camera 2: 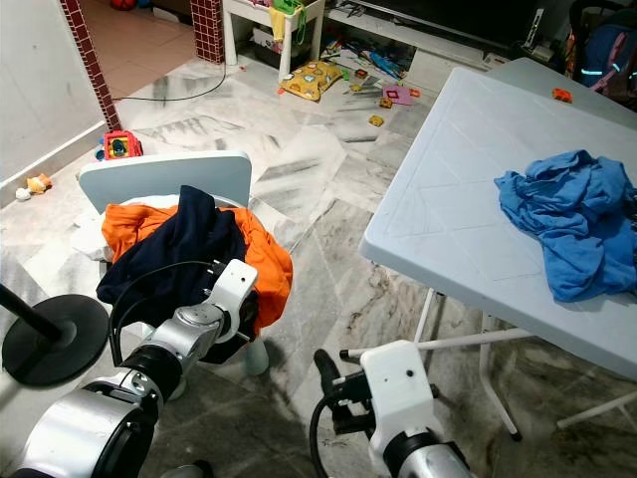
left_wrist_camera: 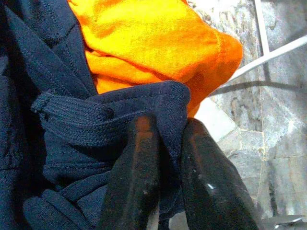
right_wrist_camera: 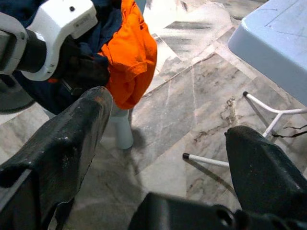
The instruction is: Hang hanger
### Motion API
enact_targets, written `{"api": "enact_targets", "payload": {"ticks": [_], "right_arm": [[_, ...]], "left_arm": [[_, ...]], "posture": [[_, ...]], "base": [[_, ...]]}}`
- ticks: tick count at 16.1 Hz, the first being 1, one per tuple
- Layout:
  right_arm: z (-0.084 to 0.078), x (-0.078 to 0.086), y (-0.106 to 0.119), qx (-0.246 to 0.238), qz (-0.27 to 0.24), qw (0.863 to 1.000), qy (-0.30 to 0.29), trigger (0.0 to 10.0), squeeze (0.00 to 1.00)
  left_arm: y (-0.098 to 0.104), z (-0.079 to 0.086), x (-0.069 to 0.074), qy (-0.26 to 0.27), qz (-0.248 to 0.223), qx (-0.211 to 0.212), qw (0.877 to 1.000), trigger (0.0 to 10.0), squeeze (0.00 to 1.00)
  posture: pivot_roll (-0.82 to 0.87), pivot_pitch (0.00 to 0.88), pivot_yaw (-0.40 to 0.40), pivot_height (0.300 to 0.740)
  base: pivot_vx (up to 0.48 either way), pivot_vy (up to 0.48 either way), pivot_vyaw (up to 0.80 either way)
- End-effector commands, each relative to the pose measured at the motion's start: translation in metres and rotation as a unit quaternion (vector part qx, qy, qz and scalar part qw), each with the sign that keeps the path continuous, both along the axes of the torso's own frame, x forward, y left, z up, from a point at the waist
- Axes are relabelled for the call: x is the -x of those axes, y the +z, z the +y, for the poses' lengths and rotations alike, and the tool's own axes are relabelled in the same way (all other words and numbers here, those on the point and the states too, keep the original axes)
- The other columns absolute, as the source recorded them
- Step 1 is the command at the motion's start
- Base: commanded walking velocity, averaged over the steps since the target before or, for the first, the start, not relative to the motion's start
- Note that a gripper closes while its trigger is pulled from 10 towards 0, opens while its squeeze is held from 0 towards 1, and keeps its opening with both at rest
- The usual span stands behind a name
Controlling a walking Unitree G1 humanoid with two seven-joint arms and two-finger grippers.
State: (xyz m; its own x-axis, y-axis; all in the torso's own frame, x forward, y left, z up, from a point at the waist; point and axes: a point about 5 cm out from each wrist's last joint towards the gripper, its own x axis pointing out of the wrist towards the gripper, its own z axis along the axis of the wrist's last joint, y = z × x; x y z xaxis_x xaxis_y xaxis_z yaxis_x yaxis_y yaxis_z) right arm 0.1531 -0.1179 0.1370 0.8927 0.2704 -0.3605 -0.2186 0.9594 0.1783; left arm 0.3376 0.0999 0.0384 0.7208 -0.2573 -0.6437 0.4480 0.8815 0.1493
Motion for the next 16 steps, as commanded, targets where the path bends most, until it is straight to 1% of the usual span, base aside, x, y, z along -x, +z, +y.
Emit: {"api": "enact_targets", "payload": {"ticks": [1,2,5,6,7,8,9,10,11,12,13,14,15,16], "right_arm": [[-0.003,0.000,-0.003,0.004,0.010,1.000,-0.003,10.0,0.00],[-0.003,-0.002,-0.004,0.005,0.009,1.000,-0.001,10.0,0.00],[-0.006,-0.008,-0.003,0.009,0.000,1.000,-0.001,10.0,0.00],[-0.007,-0.011,-0.003,0.010,-0.004,1.000,-0.002,10.0,0.00],[-0.007,-0.012,-0.003,0.010,-0.006,1.000,-0.003,10.0,0.00],[-0.008,-0.017,-0.003,0.011,-0.014,1.000,-0.005,10.0,0.00],[-0.008,-0.019,-0.004,0.011,-0.017,1.000,-0.005,10.0,0.00],[-0.008,-0.023,-0.004,0.012,-0.022,1.000,-0.006,10.0,0.00],[-0.009,-0.030,-0.003,0.013,-0.033,0.999,-0.006,10.0,0.00],[-0.011,-0.039,-0.004,0.016,-0.040,0.999,-0.008,10.0,0.00],[-0.012,-0.046,-0.004,0.019,-0.048,0.999,-0.007,10.0,0.00],[-0.012,-0.049,-0.005,0.021,-0.052,0.998,-0.006,10.0,0.00],[-0.013,-0.057,-0.004,0.022,-0.064,0.998,-0.006,10.0,0.00],[-0.014,-0.063,-0.004,0.025,-0.073,0.997,-0.007,10.0,0.00]], "left_arm": [[-0.003,-0.003,0.003,-0.002,0.004,0.006,1.000,0.0,0.00],[-0.001,-0.003,0.001,0.001,-0.003,0.007,1.000,0.0,0.00],[0.010,-0.003,-0.007,0.016,-0.050,0.004,0.999,0.0,0.00],[0.017,-0.003,-0.012,0.027,-0.083,0.008,0.996,0.0,0.00],[0.023,-0.003,-0.016,0.027,-0.112,0.005,0.993,0.0,0.00],[0.041,-0.005,-0.022,0.024,-0.184,0.023,0.982,0.0,0.00],[0.047,-0.006,-0.023,0.020,-0.209,0.030,0.977,0.0,0.00],[0.057,-0.006,-0.025,0.018,-0.244,0.038,0.969,0.0,0.00],[0.077,-0.004,-0.027,0.020,-0.314,0.056,0.948,0.0,0.00],[0.096,-0.003,-0.027,0.006,-0.373,0.061,0.926,0.0,0.00],[0.112,-0.005,-0.024,-0.014,-0.422,0.070,0.904,0.0,0.00],[0.121,-0.005,-0.022,-0.025,-0.448,0.073,0.891,0.0,0.00],[0.141,-0.005,-0.013,-0.057,-0.508,0.072,0.856,0.0,0.00],[0.149,-0.004,-0.003,-0.078,-0.535,0.075,0.838,0.0,0.00]], "posture": [[-0.10,0.110,-0.140,0.740],[-0.10,0.104,-0.139,0.740],[-0.10,0.085,-0.135,0.740],[-0.09,0.079,-0.133,0.740],[-0.08,0.065,-0.130,0.740],[-0.06,0.041,-0.125,0.740],[-0.06,0.041,-0.125,0.740],[-0.05,0.020,-0.123,0.740],[-0.03,0.007,-0.123,0.740],[-0.01,0.000,-0.124,0.740],[0.02,0.000,-0.127,0.740],[0.02,0.000,-0.127,0.740],[0.05,0.000,-0.127,0.740],[0.06,0.000,-0.125,0.740]], "base": [[0.000,0.000,0.00],[0.000,0.000,0.00],[0.000,0.000,0.00],[0.000,0.000,0.00],[0.000,0.000,0.00],[0.000,0.000,0.00],[0.000,0.000,0.00],[0.000,0.000,0.00],[0.000,0.000,0.00],[0.000,0.000,0.00],[0.000,0.000,0.00],[0.000,0.000,0.00],[0.000,0.000,0.00],[0.000,0.000,0.00]]}}
